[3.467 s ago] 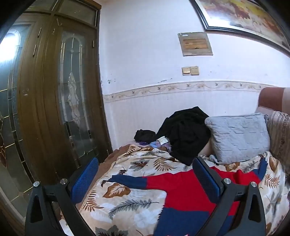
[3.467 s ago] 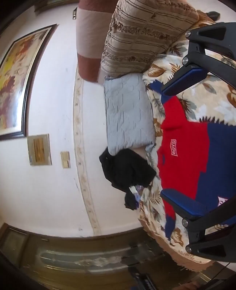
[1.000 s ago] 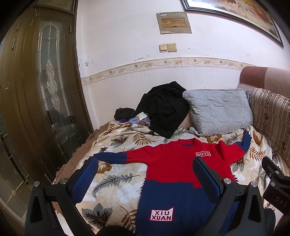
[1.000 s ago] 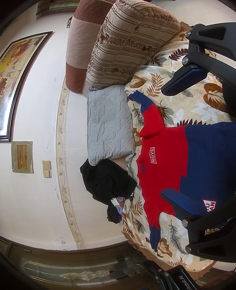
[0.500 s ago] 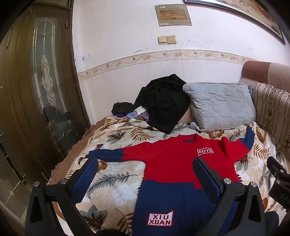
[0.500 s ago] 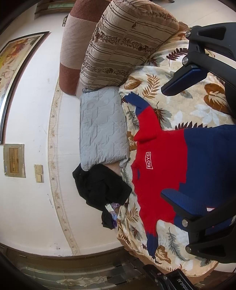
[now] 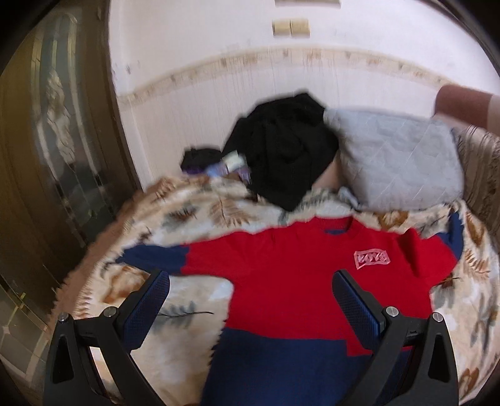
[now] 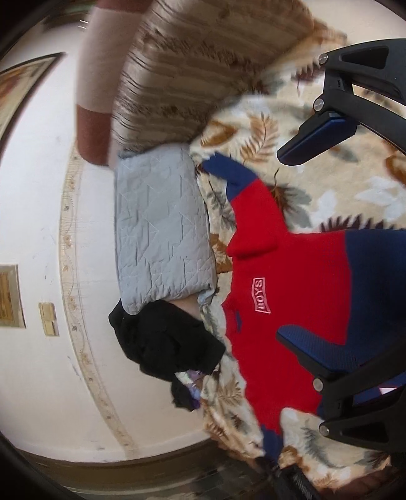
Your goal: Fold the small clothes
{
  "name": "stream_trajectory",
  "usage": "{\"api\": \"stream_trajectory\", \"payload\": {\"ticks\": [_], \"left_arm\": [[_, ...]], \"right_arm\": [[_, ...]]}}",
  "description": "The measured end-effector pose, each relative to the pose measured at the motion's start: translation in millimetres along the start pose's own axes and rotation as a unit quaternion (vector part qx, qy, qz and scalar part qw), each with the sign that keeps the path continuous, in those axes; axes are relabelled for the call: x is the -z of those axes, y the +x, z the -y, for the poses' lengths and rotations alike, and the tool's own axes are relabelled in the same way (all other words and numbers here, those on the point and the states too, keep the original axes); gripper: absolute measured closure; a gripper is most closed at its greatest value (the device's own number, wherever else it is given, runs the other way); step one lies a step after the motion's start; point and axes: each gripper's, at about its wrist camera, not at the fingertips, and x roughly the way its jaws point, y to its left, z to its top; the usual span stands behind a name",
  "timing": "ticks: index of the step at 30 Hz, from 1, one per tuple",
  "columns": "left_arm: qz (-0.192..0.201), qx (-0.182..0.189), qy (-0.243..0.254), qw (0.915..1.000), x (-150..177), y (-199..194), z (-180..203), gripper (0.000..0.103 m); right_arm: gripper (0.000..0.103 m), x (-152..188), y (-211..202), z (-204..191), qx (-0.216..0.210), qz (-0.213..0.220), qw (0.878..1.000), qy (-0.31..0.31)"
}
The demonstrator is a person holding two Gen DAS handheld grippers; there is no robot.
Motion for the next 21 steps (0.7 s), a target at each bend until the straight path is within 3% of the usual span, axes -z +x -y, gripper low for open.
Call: {"api": "stream_trajectory", "payload": {"ticks": [4,6,8,9,11,12,14,15,21], "left_arm": [[-0.064,0.001,-0.004,0.9979,7.6,77.8,14.0,0.000],[-0.087,0.003,-0.008,0.9962,14.0,104.0,18.1,0.000],[-0.095,0.001,-0.010,0.9955,21.5,120.9,20.4,0.000],[-0.095,-0.001,-0.004,0.9955,26.6,129.1,21.8,0.000],[-0.095,-0.006,0.009,0.9954,30.1,136.2,22.8,0.000],[-0.092,-0.007,0.015,0.9956,31.0,138.9,22.7,0.000],[-0.083,-0.005,0.016,0.9964,29.7,140.4,20.2,0.000],[-0.079,-0.003,0.016,0.9968,28.6,140.8,18.9,0.000],[-0.069,-0.005,0.021,0.9974,24.9,146.4,20.0,0.000]], "right_arm": [[0.000,-8.7,56.4,80.1,-0.052,-0.009,0.992,0.113],[0.000,-7.7,95.4,130.7,-0.084,-0.020,0.974,0.207],[0.000,-1.9,139.2,173.1,-0.124,-0.038,0.943,0.307],[0.000,-0.3,157.9,187.0,-0.139,-0.043,0.930,0.336],[0.002,-3.6,184.2,204.3,-0.138,-0.043,0.918,0.369],[0.003,-8.9,200.4,216.3,-0.135,-0.037,0.914,0.380],[0.018,-19.3,227.7,236.1,-0.124,-0.034,0.908,0.399],[0.020,-22.4,237.5,242.5,-0.114,-0.037,0.905,0.408],[0.021,-36.4,297.3,263.6,-0.066,-0.061,0.905,0.417]]}}
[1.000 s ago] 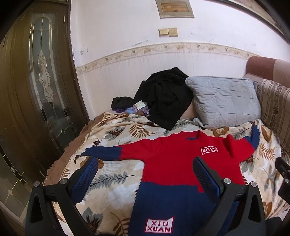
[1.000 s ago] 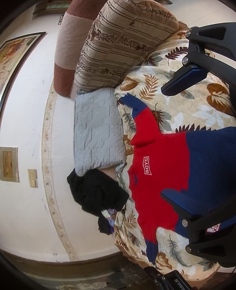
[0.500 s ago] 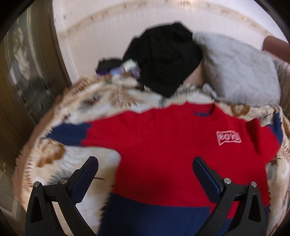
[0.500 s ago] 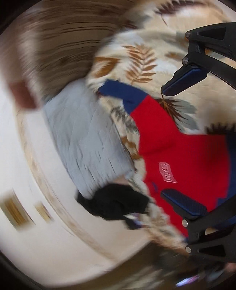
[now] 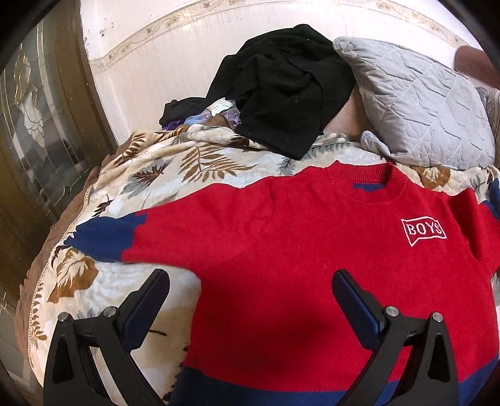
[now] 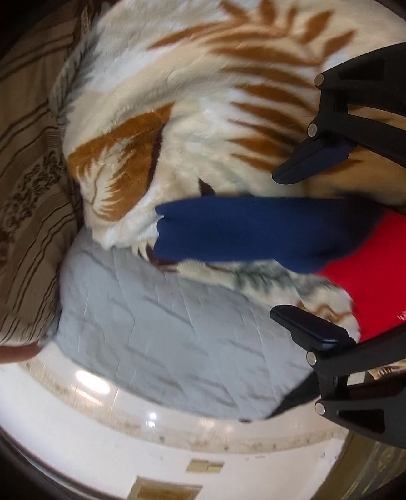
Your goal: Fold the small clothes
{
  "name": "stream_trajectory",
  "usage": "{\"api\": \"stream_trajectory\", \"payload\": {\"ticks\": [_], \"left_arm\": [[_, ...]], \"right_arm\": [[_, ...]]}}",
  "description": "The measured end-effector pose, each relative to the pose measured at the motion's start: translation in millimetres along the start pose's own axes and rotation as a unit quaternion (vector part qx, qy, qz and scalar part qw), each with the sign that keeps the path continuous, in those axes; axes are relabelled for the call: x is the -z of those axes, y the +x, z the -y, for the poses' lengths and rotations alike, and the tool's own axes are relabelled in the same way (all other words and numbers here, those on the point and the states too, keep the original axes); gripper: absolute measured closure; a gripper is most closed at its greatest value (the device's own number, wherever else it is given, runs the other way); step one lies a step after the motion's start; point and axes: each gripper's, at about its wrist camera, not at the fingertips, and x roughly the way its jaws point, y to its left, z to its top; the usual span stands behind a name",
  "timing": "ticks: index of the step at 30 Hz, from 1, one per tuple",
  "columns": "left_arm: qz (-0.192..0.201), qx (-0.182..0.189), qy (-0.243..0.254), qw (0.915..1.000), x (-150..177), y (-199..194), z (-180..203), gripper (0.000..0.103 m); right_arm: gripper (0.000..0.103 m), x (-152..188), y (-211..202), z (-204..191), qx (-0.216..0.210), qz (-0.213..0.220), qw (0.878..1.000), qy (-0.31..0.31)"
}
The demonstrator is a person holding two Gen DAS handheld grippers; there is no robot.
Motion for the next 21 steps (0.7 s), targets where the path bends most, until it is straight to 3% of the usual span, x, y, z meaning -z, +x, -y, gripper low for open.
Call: {"api": "stream_trajectory", "payload": {"ticks": [1,3,4,5,8,11,14,17,21], "left_arm": [[-0.001,0.001,0.002,1.0000,0.1,0.7,1.4,0.000],[0.000,0.002,0.009,1.0000,0.0,1.3,5.4,0.000],[0.002,0.002,0.012,0.9999,0.2,0.9,6.4,0.000],[0.006,-0.001,0.014,0.9999,0.2,-0.1,7.0,0.000],[0.013,-0.006,0.012,0.9998,-1.6,-3.2,3.8,0.000],[0.018,-0.008,-0.004,0.9998,-3.9,-6.7,-4.4,0.000],[0.025,-0.010,-0.020,0.9994,-7.2,-11.4,-15.4,0.000],[0.026,-0.018,-0.044,0.9985,-10.2,-13.5,-35.2,0.000],[0.028,-0.036,-0.081,0.9956,-11.0,-15.9,-68.5,0.000]], "right_arm": [[0.021,-2.1,9.0,-2.9,0.011,-0.003,1.000,-0.008],[0.031,-3.9,21.7,-4.0,0.027,-0.009,0.999,-0.020],[0.053,-3.9,30.9,-7.3,0.035,-0.018,0.999,-0.029],[0.082,-1.5,37.1,-9.6,0.044,-0.026,0.998,-0.038],[0.086,5.0,36.6,-16.8,0.055,-0.024,0.997,-0.050],[0.090,19.0,11.8,-49.6,-0.008,-0.015,0.996,-0.084],[0.090,40.2,-3.9,-82.9,-0.061,-0.037,0.992,-0.105],[0.090,82.9,-21.4,-133.3,-0.100,-0.067,0.980,-0.161],[0.090,163.0,-25.9,-198.1,-0.152,-0.125,0.954,-0.225]]}}
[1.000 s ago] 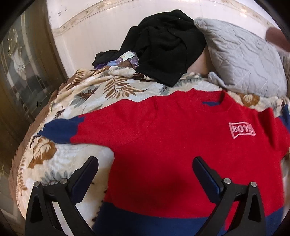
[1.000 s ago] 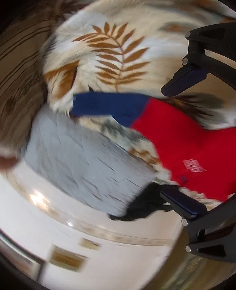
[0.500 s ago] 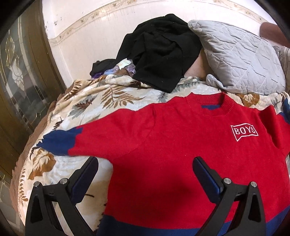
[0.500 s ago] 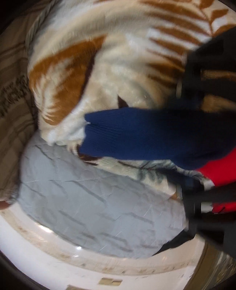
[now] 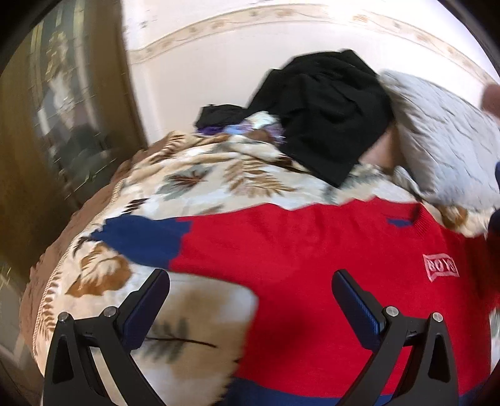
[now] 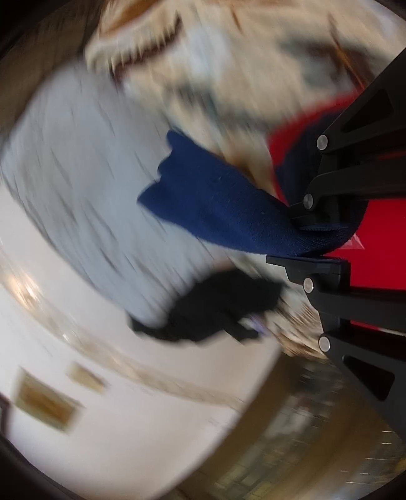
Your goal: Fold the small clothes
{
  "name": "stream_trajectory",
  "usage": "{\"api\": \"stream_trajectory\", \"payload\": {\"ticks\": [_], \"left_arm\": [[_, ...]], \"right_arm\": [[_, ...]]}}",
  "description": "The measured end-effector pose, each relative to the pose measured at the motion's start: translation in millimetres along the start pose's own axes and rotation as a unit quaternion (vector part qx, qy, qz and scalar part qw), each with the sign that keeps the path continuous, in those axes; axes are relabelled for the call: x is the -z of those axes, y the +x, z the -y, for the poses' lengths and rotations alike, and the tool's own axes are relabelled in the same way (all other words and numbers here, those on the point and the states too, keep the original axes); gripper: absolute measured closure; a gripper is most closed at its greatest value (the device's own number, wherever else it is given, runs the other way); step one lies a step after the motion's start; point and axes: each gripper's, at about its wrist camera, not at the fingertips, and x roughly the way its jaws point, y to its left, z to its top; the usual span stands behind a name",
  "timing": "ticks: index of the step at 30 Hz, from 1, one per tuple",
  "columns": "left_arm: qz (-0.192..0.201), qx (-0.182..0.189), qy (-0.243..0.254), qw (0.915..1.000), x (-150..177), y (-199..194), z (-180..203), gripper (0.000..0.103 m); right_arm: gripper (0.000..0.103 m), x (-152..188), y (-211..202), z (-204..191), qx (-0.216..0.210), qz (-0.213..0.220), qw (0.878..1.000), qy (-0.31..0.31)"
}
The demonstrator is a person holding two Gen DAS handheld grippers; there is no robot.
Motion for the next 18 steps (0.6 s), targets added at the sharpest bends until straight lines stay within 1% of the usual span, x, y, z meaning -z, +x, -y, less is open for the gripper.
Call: {"api": "stream_trajectory", "payload": {"ticks": [1,3,4,5,6,7,9,10,11,12,14,16,18], "left_arm": [[0.002,-0.006,-0.006,1.0000,-0.8,0.0,-7.6,0.000],[0.005,-0.026,-0.020,0.9995,-2.5,1.3,-27.2,0.000],[0.004,-0.034,-0.025,0.9991,-2.6,2.8,-36.0,0.000],[0.001,-0.042,-0.031,0.9986,-3.0,5.2,-45.2,0.000],[-0.006,-0.049,-0.042,0.9979,-3.5,8.4,-56.8,0.000],[-0.014,-0.053,-0.057,0.9969,-4.4,12.3,-69.8,0.000],[-0.026,-0.062,-0.081,0.9944,-4.2,17.6,-90.1,0.000],[-0.033,-0.065,-0.094,0.9929,-3.9,20.6,-99.7,0.000],[-0.042,-0.067,-0.111,0.9907,-3.3,23.9,-111.9,0.000],[-0.048,-0.068,-0.125,0.9886,-2.1,26.0,-122.1,0.000],[-0.056,-0.072,-0.147,0.9848,0.2,29.8,-137.9,0.000],[-0.064,-0.079,-0.164,0.9812,2.2,34.6,-152.4,0.000],[-0.073,-0.084,-0.178,0.9778,4.3,39.4,-161.7,0.000]], "right_arm": [[0.090,14.7,15.2,-21.8,-0.011,-0.017,1.000,-0.017],[0.089,42.3,41.1,-51.0,-0.029,-0.048,0.998,-0.035],[0.086,50.6,48.6,-57.6,-0.034,-0.058,0.997,-0.036],[0.085,64.8,61.5,-66.5,-0.042,-0.076,0.996,-0.035],[0.083,81.1,79.4,-74.7,-0.051,-0.102,0.993,-0.032],[0.075,91.1,90.6,-77.5,-0.058,-0.123,0.990,-0.028],[0.053,114.1,110.4,-82.3,-0.073,-0.177,0.981,-0.012],[0.031,122.8,109.4,-83.6,-0.083,-0.186,0.979,-0.009],[0.025,129.7,103.3,-83.8,-0.090,-0.179,0.980,-0.016],[0.025,134.9,93.4,-84.2,-0.089,-0.167,0.982,-0.026],[0.025,134.0,80.1,-77.9,-0.084,-0.157,0.983,-0.036],[0.025,133.4,69.0,-59.7,-0.059,-0.148,0.987,-0.028],[0.028,132.1,63.4,-49.4,-0.036,-0.145,0.988,-0.026]]}}
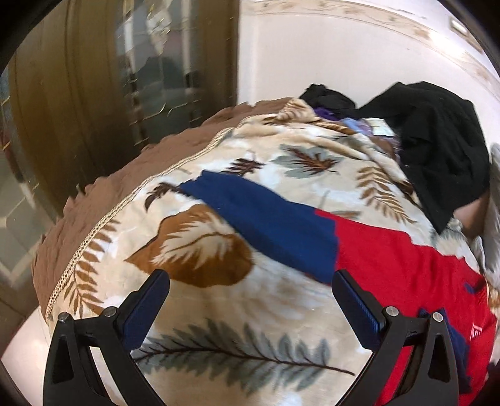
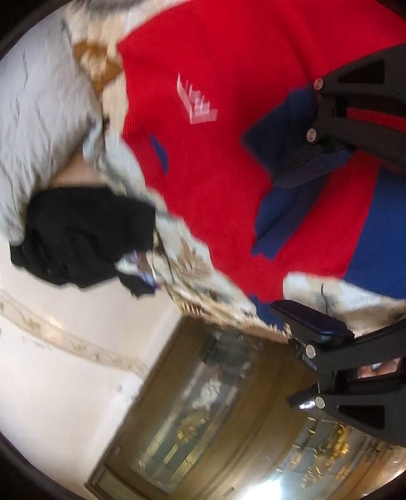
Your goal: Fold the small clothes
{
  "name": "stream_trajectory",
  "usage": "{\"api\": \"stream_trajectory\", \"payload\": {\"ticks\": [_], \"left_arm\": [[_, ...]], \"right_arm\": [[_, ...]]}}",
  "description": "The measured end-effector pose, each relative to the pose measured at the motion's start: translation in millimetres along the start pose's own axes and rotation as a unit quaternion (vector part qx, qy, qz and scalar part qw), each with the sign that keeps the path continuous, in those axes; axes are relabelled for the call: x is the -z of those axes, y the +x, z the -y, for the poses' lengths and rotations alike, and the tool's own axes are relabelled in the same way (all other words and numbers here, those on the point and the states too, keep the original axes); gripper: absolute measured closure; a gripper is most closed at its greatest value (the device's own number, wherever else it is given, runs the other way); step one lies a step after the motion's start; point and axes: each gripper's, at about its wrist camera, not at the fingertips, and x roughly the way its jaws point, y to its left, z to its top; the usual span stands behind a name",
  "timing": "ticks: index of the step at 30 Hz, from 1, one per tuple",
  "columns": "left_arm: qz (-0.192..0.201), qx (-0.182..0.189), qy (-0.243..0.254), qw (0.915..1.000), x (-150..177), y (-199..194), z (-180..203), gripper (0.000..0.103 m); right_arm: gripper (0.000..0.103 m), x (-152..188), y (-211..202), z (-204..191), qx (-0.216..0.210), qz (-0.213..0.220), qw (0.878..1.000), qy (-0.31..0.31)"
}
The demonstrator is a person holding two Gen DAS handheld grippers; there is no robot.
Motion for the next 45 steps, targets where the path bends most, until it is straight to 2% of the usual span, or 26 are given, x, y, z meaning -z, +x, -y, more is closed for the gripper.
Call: {"api": "stream_trajectory", "payload": {"ticks": [1,2,4,6,8,9,13,14,15,16,20,25,27,30,32,33,36,37,38,39,40,41,44,45], "left_arm": [[-0.003,-0.001,-0.005,1.0000,-0.6,2.5,-1.9,0.000],[-0.007,-0.003,-0.011,0.9999,-1.4,5.8,-5.3,0.000],[-0.016,-0.001,-0.022,0.9996,-4.8,14.3,-12.8,0.000],[-0.020,-0.003,-0.032,0.9993,-9.9,21.1,-20.9,0.001],[-0.017,-0.017,-0.053,0.9983,-17.3,28.7,-34.5,0.002],[-0.016,-0.020,-0.061,0.9978,-20.4,31.4,-40.2,0.002],[-0.004,-0.021,-0.093,0.9955,-37.5,42.8,-63.8,0.003],[-0.002,-0.012,-0.100,0.9949,-41.2,45.6,-67.7,0.005],[-0.003,-0.002,-0.106,0.9944,-43.9,48.3,-70.0,0.008],[-0.009,0.017,-0.116,0.9931,-46.5,52.7,-72.5,0.015],[-0.040,0.103,-0.144,0.9833,-47.3,68.4,-70.0,0.035],[-0.064,0.152,-0.125,0.9783,-48.8,83.4,-41.9,0.035],[-0.092,0.178,-0.131,0.9709,-48.2,95.4,-34.2,0.035],[-0.114,0.179,-0.140,0.9671,-48.4,114.6,-31.6,0.035],[-0.130,0.177,-0.161,0.9622,-47.3,129.6,-37.6,0.035],[-0.135,0.186,-0.179,0.9566,-47.1,136.7,-42.3,0.035],[-0.121,0.213,-0.215,0.9452,-52.2,140.4,-50.1,0.036],[-0.118,0.214,-0.214,0.9459,-54.0,141.3,-49.5,0.039],[-0.116,0.208,-0.209,0.9483,-55.2,142.8,-48.6,0.054],[-0.118,0.197,-0.204,0.9518,-56.0,145.8,-46.6,0.064],[-0.120,0.189,-0.199,0.9541,-56.5,148.5,-44.7,0.085],[-0.117,0.188,-0.198,0.9551,-56.9,149.5,-44.4,0.090],[-0.096,0.183,-0.194,0.9590,-60.4,142.6,-42.9,0.095],[-0.083,0.178,-0.179,0.9641,-63.8,134.8,-37.8,0.095]], "right_arm": [[0.034,-0.9,-0.7,6.4,0.013,0.002,1.000,0.003],[0.047,-0.1,-2.2,14.1,0.022,0.004,1.000,0.007],[0.065,-0.3,13.8,23.6,0.028,-0.011,0.999,0.019],[0.065,5.5,38.8,31.7,0.063,-0.068,0.996,0.018],[0.066,12.5,52.9,32.2,0.086,-0.100,0.991,0.004],[0.065,12.4,50.8,27.6,0.085,-0.091,0.992,-0.008],[0.060,-1.6,25.2,8.6,0.016,-0.047,0.998,-0.028],[0.038,-2.2,21.4,6.0,0.011,-0.037,0.999,-0.035],[0.028,-3.2,15.6,3.1,0.004,-0.021,0.999,-0.042],[0.025,-3.5,12.3,3.1,-0.001,-0.010,0.999,-0.041],[0.025,-1.6,16.4,8.7,-0.015,-0.013,0.999,-0.032],[0.025,-2.8,16.9,14.3,-0.023,-0.012,0.999,-0.024],[0.025,1.2,12.2,9.9,-0.021,-0.008,0.999,-0.024],[0.025,1.1,10.6,10.4,-0.016,-0.008,0.999,-0.027],[0.025,1.0,10.2,11.8,-0.014,-0.008,1.000,-0.025],[0.025,0.4,10.2,13.2,-0.014,-0.008,1.000,-0.023],[0.025,-1.5,10.2,16.9,-0.010,-0.003,1.000,-0.018],[0.025,-2.0,10.4,18.3,-0.010,-0.002,1.000,-0.016],[0.025,-2.1,10.6,19.0,-0.009,-0.001,1.000,-0.015],[0.025,-2.3,10.8,19.9,-0.008,0.000,1.000,-0.013],[0.026,-2.3,10.7,20.5,-0.005,0.002,1.000,-0.014],[0.027,-2.2,9.8,20.8,-0.002,0.004,1.000,-0.015],[0.028,-3.1,4.7,20.9,0.007,0.014,1.000,-0.019],[0.028,-3.7,1.2,21.5,0.011,0.020,1.000,-0.019]]}}
